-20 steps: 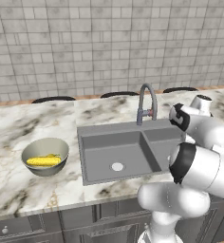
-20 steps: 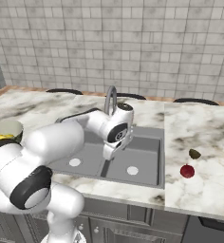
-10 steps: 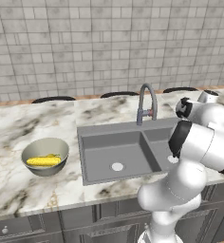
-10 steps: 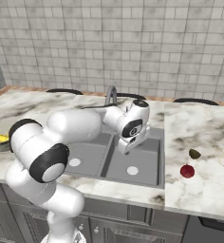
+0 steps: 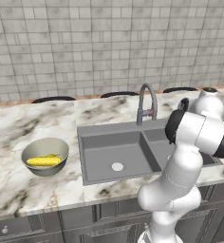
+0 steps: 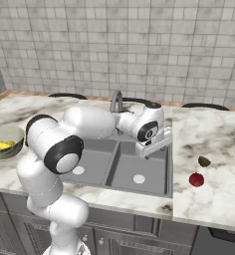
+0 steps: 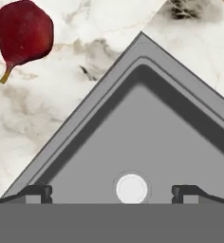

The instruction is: There is a mixed pile of frozen fruits and vegetables on the counter. Locate all the frozen vegetables and place the items in a bowl on the counter. Take all the frozen fruits and defrost them in a running sink.

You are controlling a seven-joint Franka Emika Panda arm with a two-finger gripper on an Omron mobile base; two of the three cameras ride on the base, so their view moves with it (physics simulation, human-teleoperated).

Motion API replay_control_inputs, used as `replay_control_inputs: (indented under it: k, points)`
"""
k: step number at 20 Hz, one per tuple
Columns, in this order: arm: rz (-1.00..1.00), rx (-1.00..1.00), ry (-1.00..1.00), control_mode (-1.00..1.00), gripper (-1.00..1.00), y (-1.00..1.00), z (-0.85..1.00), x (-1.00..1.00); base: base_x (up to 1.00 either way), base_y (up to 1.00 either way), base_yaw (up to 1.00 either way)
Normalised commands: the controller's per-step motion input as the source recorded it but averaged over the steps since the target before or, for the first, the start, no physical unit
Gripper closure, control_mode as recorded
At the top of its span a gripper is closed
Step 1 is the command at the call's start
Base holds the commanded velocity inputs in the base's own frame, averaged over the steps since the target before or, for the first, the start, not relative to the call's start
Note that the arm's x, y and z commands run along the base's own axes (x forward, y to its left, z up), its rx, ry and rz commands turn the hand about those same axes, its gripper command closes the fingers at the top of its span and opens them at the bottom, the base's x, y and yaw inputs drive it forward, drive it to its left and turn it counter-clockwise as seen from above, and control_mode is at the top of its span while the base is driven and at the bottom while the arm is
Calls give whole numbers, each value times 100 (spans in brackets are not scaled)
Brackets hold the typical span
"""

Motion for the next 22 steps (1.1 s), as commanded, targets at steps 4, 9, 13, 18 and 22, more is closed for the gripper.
replay_control_inputs:
  k: [4, 9, 13, 18, 22]
  points:
    - [-22, -10, 0, -100, -100, -64, -15, 12, 0, 0, 0]
    - [-14, -6, -2, -100, -100, -72, -20, 30, 0, 0, 0]
    - [-5, -1, -3, -100, -100, -71, -11, 27, 0, 0, 0]
    - [-4, 6, 1, -100, -100, -84, 0, 42, 0, 0, 0]
    - [-4, 8, 0, -100, -100, -70, 1, 12, 0, 0, 0]
